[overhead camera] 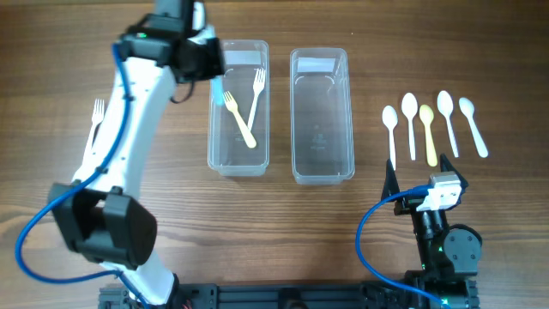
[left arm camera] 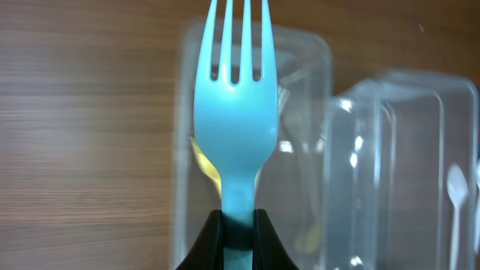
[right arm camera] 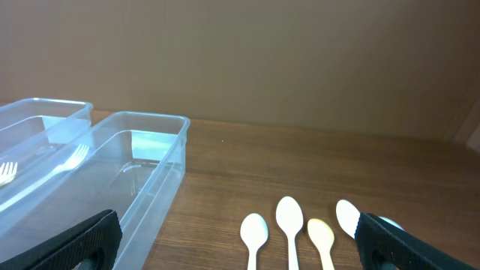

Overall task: Pack container
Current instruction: 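Place the light blue fork into the left container, then grasp the white fork lying near the left arm base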

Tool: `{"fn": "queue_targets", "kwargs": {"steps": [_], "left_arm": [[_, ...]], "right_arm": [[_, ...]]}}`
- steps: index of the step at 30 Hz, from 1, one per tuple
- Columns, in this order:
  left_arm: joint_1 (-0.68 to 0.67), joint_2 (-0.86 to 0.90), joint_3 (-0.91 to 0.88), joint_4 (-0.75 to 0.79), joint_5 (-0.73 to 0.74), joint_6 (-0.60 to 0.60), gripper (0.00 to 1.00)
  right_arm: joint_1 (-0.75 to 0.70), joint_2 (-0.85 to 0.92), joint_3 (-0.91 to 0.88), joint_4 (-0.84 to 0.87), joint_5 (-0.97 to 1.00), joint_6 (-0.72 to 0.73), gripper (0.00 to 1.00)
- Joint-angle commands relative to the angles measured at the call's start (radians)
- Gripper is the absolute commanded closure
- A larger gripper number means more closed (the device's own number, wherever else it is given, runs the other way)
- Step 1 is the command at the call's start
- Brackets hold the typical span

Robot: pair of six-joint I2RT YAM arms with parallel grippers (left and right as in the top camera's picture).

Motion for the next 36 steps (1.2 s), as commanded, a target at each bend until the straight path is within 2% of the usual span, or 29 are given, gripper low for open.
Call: {"fn": "queue_targets", "kwargs": {"steps": [1,4,5,7,8,9,12,16,20,23,27,31,36], "left_arm": [[-0.059,0.075,-0.028,-0.025,0.012,-0.011,0.96],[-0.073,0.135,-0.066,-0.026,0.012,-0.011,0.96],[-0.073,0.148,-0.068,-0.025,0.012,-0.011,0.92],[-0.065,0.154,-0.067,-0.013,0.012,-0.011,0.67],[-0.061,0.147,-0.062,-0.013,0.013,-0.011,0.59],[-0.053,0.137,-0.048,-0.017,0.013,-0.010,0.51],[-0.018,0.093,0.032,-0.060,0.012,0.003,0.37],[0.074,0.007,0.155,-0.183,-0.031,0.054,0.37],[0.193,-0.065,0.158,-0.326,-0.134,0.054,0.42],[0.266,-0.063,0.145,-0.414,-0.163,0.058,0.41],[0.326,-0.063,0.037,-0.344,-0.161,0.082,0.34],[0.353,-0.063,-0.112,-0.241,-0.184,0.188,0.35],[0.420,-0.063,-0.282,-0.114,-0.183,0.193,0.37]], "right_arm": [[0.002,-0.008,-0.005,0.006,0.010,0.018,0.00],[0.002,-0.008,-0.005,0.006,0.010,0.018,0.00],[0.002,-0.008,-0.005,0.006,0.010,0.018,0.00],[0.002,-0.008,-0.005,0.006,0.010,0.018,0.00],[0.002,-0.008,-0.005,0.006,0.010,0.018,0.00],[0.002,-0.008,-0.005,0.006,0.010,0.018,0.00],[0.002,-0.008,-0.005,0.006,0.010,0.018,0.00],[0.002,-0.008,-0.005,0.006,0.010,0.018,0.00],[0.002,-0.008,-0.005,0.006,0.010,0.018,0.00],[0.002,-0.008,-0.005,0.006,0.010,0.018,0.00],[0.002,-0.008,-0.005,0.006,0.010,0.018,0.00],[0.002,-0.008,-0.005,0.006,0.010,0.018,0.00],[0.002,-0.008,-0.005,0.006,0.010,0.018,0.00]]}}
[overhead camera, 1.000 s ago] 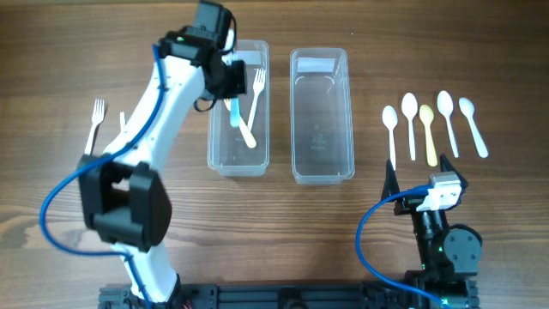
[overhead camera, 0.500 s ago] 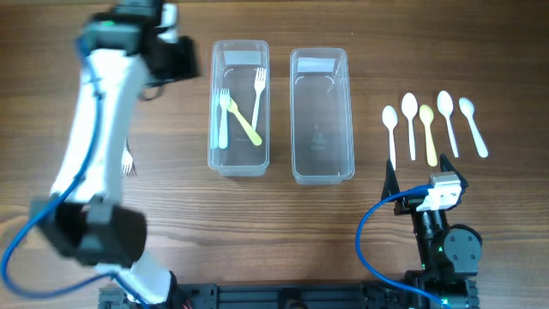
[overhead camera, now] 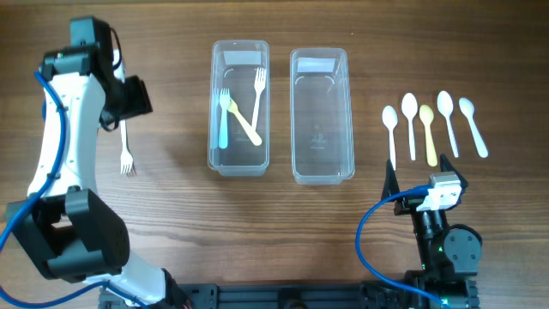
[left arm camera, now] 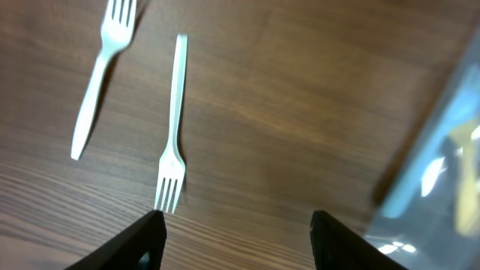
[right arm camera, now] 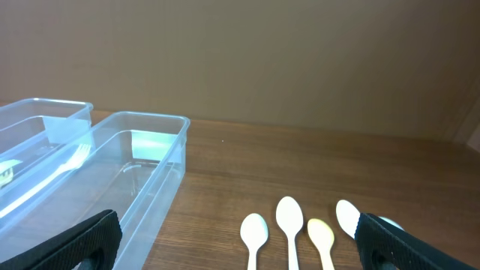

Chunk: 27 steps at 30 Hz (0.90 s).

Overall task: Pack container
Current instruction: 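Grasp the white fork lying near the left arm base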

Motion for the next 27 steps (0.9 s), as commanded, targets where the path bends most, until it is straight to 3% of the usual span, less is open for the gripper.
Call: {"fn": "queue_targets", "kwargs": {"steps": [1,10,25,27], "left_arm": [[0.064,0.003,-0.100,0.057,-0.017,0.042,0.38],[0.182,0.047,-0.223,0.218,0.111,0.109,0.40],[0.189,0.270,-0.235,0.348,0.119,0.112,0.38],[0.190,0.280,-0.235,0.351,0.124,0.112,0.44]], "right_arm": [[0.002,-0.008,-0.005,0.006,0.010,0.018,0.00],[0.002,-0.008,-0.005,0.006,0.010,0.018,0.00],[0.002,-0.008,-0.005,0.006,0.010,0.018,0.00],[0.002,-0.008,-0.005,0.006,0.010,0.019,0.00]]}}
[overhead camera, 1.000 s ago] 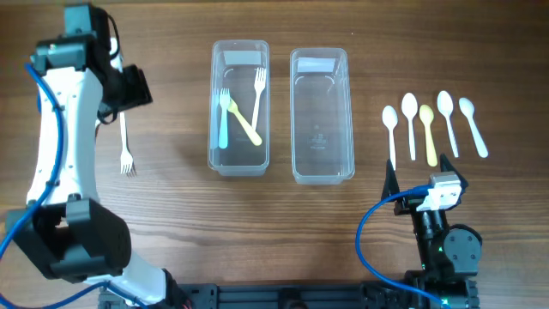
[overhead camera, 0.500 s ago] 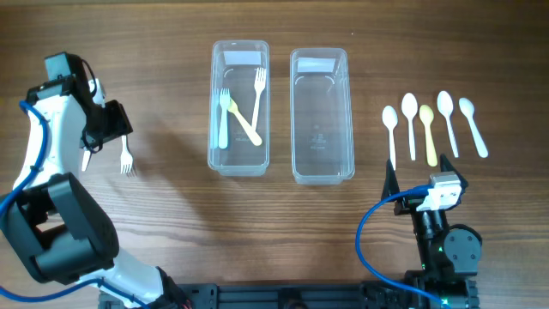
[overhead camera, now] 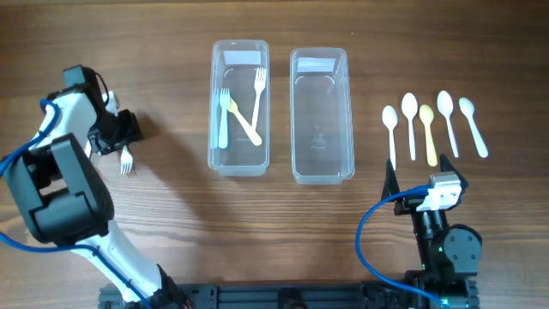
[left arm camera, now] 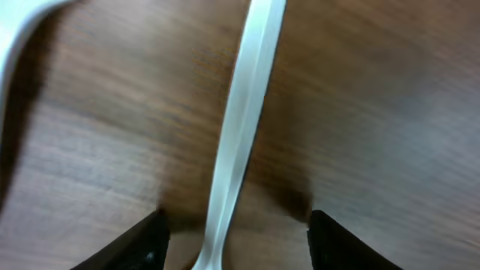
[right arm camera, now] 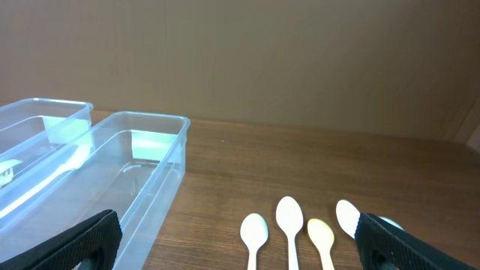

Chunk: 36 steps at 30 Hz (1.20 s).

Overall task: Pack container
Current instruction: 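Grasp the white fork lying near the left arm base, then drop the white fork into the left container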

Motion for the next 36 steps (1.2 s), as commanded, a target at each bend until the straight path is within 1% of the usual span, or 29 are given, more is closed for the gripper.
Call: {"fn": "queue_targets", "kwargs": {"steps": [1,2,3,6,8,9,10,11,15,17,18,20,23,28,29,30,36], "left_arm": [[0.005,0.035,-0.013,0.002,0.025,0.016,0.54],[0.005,0.035,-0.013,0.002,0.025,0.016,0.61],[0.005,0.035,-0.013,0.001,0.024,0.016,0.66],[0.005,0.035,-0.013,-0.005,0.024,0.016,0.74],[0.005,0.033,-0.011,-0.008,0.024,0.012,0.84],[0.005,0.031,-0.009,-0.010,0.024,0.012,0.90],[0.005,0.028,-0.001,-0.022,0.024,0.012,0.94],[0.005,0.026,0.014,-0.036,0.024,0.012,0.96],[0.005,0.003,0.124,-0.103,0.024,0.012,0.96],[-0.003,-0.018,0.248,-0.175,0.031,-0.035,0.96],[-0.010,-0.025,0.283,-0.193,0.035,-0.047,0.96],[-0.040,-0.049,0.396,-0.239,0.099,-0.053,0.96],[-0.112,-0.072,0.501,-0.246,0.187,-0.101,0.96],[-0.282,-0.069,0.527,-0.254,0.208,-0.127,0.94],[-0.346,-0.068,0.526,-0.259,0.208,-0.127,0.94],[-0.380,-0.066,0.526,-0.258,0.208,-0.127,0.94],[-0.583,-0.040,0.524,-0.270,0.191,-0.128,0.96]], "right_arm": [[0.002,-0.008,-0.005,0.006,0.010,0.018,0.00],[0.002,-0.008,-0.005,0.006,0.010,0.018,0.00],[0.002,-0.008,-0.005,0.006,0.010,0.018,0.00],[0.002,-0.008,-0.005,0.006,0.010,0.018,0.00],[0.002,-0.008,-0.005,0.006,0.010,0.018,0.00],[0.002,-0.008,-0.005,0.006,0.010,0.018,0.00],[0.002,-0.008,-0.005,0.006,0.010,0.019,0.00],[0.002,-0.008,-0.005,0.006,0.010,0.018,0.00],[0.002,-0.008,-0.005,0.006,0.010,0.018,0.00],[0.002,-0.008,-0.005,0.006,0.010,0.018,0.00],[0.002,-0.008,-0.005,0.006,0.010,0.018,0.00],[0.002,-0.008,-0.005,0.006,0.010,0.018,0.00],[0.002,-0.008,-0.005,0.006,0.010,0.018,0.00],[0.002,-0.008,-0.005,0.006,0.010,0.018,0.00],[0.002,-0.008,-0.005,0.006,0.010,0.018,0.00],[0.002,-0.008,-0.005,0.006,0.010,0.018,0.00],[0.002,-0.008,-0.005,0.006,0.010,0.018,0.00]]}}
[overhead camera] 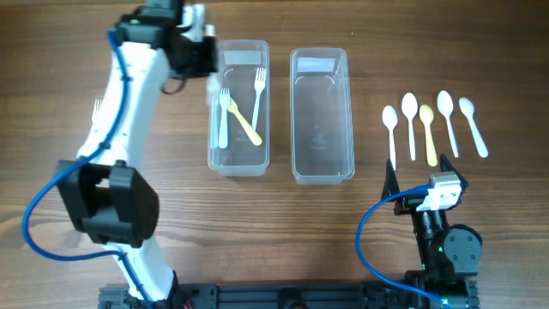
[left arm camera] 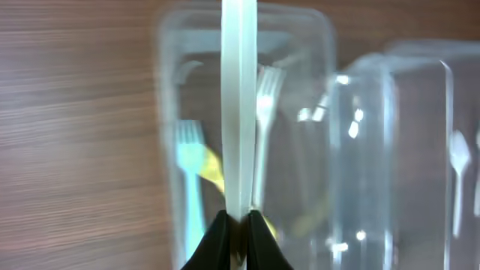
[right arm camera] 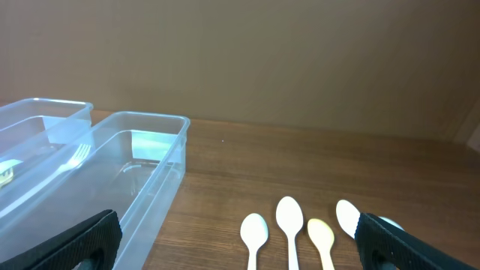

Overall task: Pack container
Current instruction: 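Drop the white fork into the left container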

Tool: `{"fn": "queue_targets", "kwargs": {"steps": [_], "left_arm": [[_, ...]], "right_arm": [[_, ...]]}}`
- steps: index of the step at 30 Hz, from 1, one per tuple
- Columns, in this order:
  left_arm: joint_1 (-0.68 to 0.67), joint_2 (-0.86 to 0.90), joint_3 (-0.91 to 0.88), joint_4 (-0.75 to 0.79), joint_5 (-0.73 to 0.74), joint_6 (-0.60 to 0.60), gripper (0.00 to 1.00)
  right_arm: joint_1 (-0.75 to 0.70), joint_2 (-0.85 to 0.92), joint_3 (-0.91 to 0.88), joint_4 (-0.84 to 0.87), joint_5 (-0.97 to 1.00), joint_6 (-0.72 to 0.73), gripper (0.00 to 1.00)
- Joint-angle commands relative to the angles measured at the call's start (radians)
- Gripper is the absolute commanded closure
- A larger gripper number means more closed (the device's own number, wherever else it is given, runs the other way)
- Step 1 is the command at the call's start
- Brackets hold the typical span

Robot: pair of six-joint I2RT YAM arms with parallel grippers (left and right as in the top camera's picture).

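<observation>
My left gripper (overhead camera: 208, 65) is shut on a white fork (left arm camera: 239, 105), holding it above the left edge of the left clear container (overhead camera: 214, 154). Its handle runs straight up the left wrist view, out of the pinched fingertips (left arm camera: 222, 232). A blue fork (overhead camera: 221, 120), a yellow fork (overhead camera: 246, 127) and a white fork (overhead camera: 259, 84) lie in that container. The right container (overhead camera: 297, 168) holds nothing. My right gripper (right arm camera: 236, 244) stands open near the table's front, short of the spoons.
Several spoons, white ones and a yellow one (overhead camera: 428, 130), lie in a row at the right. One more white fork (overhead camera: 98, 110) lies on the table at the left, half covered by my left arm.
My left gripper was open, low on the table around a white fork at the far left. It is now shut on that fork and over the left container. The right arm is unmoved.
My left gripper first held a blue fork over the left container. Then that fork lay inside and the gripper was open above two white forks on the left. It then straddled one of them, and now holds it over the container.
</observation>
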Motion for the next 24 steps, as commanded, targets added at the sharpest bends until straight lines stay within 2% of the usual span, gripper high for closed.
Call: {"fn": "queue_targets", "kwargs": {"steps": [1,3,5,6,7,8,11,16,22,24], "left_arm": [[-0.086,0.029,0.000,-0.014,-0.002,-0.015,0.96],[-0.113,0.044,-0.012,-0.018,-0.029,-0.036,0.96],[-0.125,0.059,-0.023,-0.019,-0.032,-0.036,0.89],[-0.129,0.069,-0.025,-0.023,-0.032,-0.036,0.53],[-0.129,0.075,-0.025,-0.027,-0.032,-0.036,0.39],[-0.129,0.075,-0.025,-0.029,-0.032,-0.034,0.34],[-0.112,0.058,-0.015,-0.026,-0.054,-0.024,0.32],[-0.002,-0.038,0.031,-0.056,-0.232,-0.023,0.26],[0.205,-0.155,0.035,-0.141,-0.311,0.064,0.29],[0.288,-0.154,0.033,-0.203,-0.314,0.136,0.30]], "right_arm": [[0.002,-0.008,-0.005,0.006,0.010,0.018,0.00],[0.002,-0.008,-0.005,0.006,0.010,0.018,0.00],[0.002,-0.008,-0.005,0.006,0.010,0.018,0.00],[0.002,-0.008,-0.005,0.006,0.010,0.018,0.00],[0.002,-0.008,-0.005,0.006,0.010,0.018,0.00],[0.002,-0.008,-0.005,0.006,0.010,0.018,0.00],[0.002,-0.008,-0.005,0.006,0.010,0.018,0.00],[0.002,-0.008,-0.005,0.006,0.010,0.019,0.00],[0.002,-0.008,-0.005,0.006,0.010,0.018,0.00],[0.002,-0.008,-0.005,0.006,0.010,0.018,0.00]]}}
